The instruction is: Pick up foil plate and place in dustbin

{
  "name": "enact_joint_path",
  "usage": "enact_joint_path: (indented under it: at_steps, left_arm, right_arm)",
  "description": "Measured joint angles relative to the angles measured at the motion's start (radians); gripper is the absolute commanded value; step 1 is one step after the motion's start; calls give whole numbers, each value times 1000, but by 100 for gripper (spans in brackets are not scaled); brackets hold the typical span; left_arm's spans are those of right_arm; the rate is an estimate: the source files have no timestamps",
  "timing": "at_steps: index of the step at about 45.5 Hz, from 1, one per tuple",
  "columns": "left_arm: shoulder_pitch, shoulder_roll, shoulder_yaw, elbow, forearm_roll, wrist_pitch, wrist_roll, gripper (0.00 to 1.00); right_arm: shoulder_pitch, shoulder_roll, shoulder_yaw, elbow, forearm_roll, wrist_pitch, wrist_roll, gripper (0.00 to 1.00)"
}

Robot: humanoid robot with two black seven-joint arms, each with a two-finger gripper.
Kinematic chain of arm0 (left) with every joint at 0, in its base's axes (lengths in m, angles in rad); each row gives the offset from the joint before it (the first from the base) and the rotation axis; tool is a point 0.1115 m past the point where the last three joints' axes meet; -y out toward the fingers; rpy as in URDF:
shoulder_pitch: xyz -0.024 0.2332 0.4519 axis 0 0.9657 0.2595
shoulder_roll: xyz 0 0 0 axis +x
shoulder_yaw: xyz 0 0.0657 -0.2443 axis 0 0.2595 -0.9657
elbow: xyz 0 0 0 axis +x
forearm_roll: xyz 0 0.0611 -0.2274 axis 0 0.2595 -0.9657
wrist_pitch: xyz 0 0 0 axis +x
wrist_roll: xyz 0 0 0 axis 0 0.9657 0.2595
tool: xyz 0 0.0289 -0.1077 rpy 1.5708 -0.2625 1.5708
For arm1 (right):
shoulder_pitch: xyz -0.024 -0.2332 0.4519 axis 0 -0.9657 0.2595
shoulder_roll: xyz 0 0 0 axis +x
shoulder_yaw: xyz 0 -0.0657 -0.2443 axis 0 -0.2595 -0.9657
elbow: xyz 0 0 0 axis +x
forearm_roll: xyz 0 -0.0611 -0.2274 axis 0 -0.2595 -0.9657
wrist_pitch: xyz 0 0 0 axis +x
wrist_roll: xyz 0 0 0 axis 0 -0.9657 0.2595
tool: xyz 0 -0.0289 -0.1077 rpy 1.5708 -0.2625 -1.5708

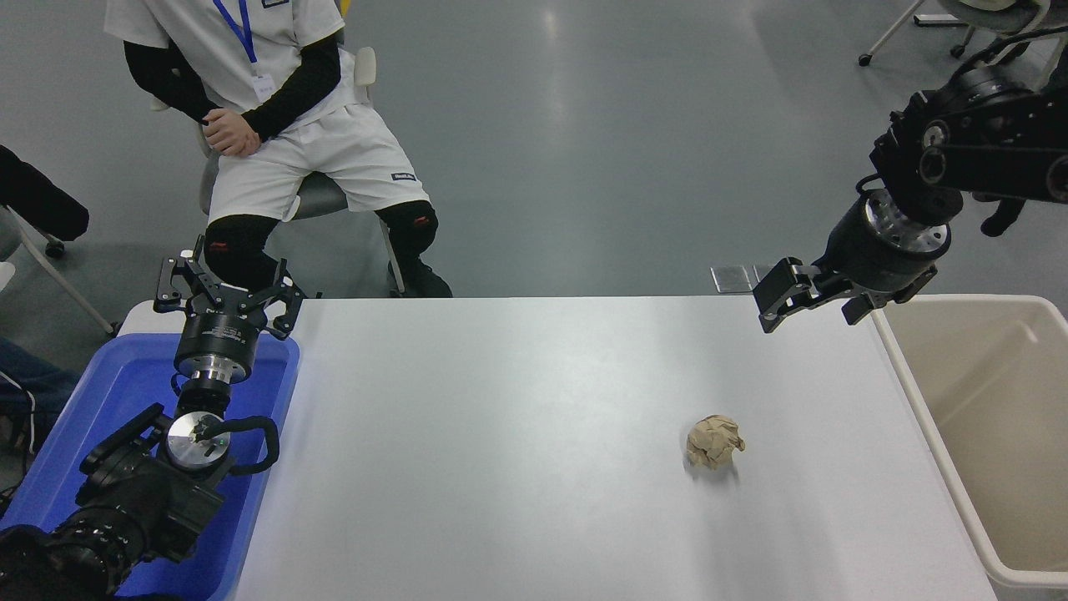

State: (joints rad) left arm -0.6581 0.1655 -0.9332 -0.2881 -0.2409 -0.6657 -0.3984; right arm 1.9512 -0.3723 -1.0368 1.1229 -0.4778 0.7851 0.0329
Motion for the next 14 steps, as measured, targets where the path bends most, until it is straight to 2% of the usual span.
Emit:
enact_joint_path:
  at_steps: [14]
  left_arm:
    - [0,0,0,0,0,0,0,99]
  right_arm:
    - [20,29,-83,-3,5,0,0,100]
